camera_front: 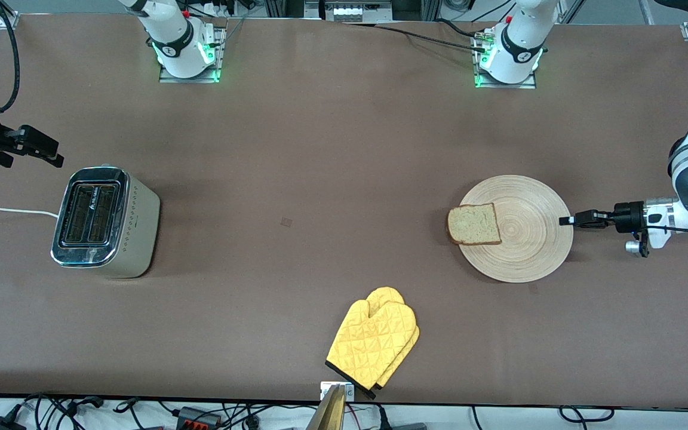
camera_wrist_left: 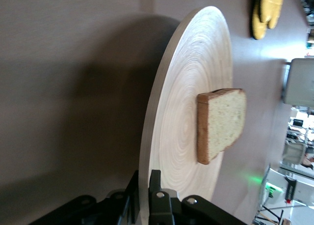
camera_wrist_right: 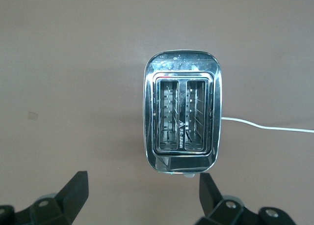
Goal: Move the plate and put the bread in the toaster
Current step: 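Slide the plate toward the table center with the left gripper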
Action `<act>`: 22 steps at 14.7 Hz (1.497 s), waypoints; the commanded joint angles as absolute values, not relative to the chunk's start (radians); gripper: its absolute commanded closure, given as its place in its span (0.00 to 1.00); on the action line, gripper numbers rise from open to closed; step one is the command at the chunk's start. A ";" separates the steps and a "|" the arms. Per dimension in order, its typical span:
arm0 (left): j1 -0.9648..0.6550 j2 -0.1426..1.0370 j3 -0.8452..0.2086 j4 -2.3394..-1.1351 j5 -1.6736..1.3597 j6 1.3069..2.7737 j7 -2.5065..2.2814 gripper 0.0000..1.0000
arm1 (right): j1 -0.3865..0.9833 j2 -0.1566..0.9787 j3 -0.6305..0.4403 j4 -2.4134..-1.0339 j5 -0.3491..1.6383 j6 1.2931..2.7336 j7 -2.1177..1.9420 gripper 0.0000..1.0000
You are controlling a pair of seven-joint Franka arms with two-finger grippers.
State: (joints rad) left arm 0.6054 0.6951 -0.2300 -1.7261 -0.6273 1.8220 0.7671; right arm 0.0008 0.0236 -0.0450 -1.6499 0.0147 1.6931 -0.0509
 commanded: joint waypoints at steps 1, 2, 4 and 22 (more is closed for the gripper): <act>0.594 0.747 -0.259 -1.674 -0.719 1.775 0.836 0.99 | 0.005 -0.003 -0.046 -1.680 0.008 1.709 -0.061 0.00; 0.572 0.747 -0.261 -1.674 -0.727 1.769 0.841 0.99 | 0.005 -0.003 -0.046 -1.681 0.008 1.709 -0.063 0.00; 0.546 0.753 -0.259 -1.674 -0.787 1.737 0.842 0.99 | 0.005 -0.003 -0.046 -1.680 0.008 1.709 -0.063 0.00; -0.003 0.831 -0.258 -1.686 -1.242 1.945 0.775 0.99 | 0.009 -0.002 -0.046 -1.681 0.008 1.709 -0.063 0.00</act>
